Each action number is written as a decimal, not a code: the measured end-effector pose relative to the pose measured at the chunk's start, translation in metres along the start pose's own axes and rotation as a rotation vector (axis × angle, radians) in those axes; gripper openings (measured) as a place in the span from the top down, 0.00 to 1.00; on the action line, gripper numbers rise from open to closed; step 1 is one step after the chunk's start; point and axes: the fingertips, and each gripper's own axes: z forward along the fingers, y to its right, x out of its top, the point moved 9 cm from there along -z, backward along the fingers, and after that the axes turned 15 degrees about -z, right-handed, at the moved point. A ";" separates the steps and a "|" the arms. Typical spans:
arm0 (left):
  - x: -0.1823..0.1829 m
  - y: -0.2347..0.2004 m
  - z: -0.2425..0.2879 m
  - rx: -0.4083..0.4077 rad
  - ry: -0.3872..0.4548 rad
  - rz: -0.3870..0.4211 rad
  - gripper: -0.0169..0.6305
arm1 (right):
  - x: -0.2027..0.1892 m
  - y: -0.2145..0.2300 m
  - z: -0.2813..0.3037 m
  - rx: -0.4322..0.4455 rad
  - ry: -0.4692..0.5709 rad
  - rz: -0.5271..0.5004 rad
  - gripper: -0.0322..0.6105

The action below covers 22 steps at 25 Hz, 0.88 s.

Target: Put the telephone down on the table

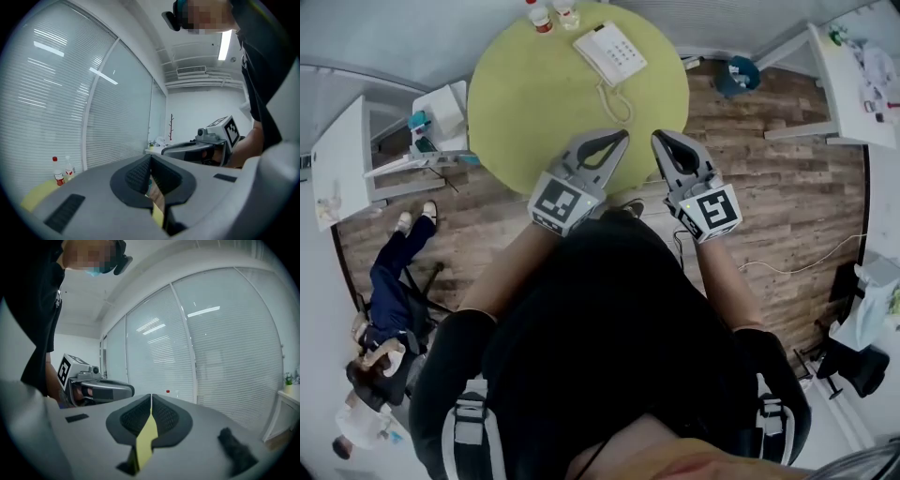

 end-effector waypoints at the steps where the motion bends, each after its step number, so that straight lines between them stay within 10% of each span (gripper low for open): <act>1: -0.001 0.001 -0.001 0.026 0.008 -0.004 0.96 | -0.002 0.003 0.002 0.023 -0.001 -0.004 0.92; 22: -0.011 -0.098 -0.022 0.225 0.080 -0.101 0.96 | -0.008 0.006 0.134 0.220 -0.090 -0.025 0.92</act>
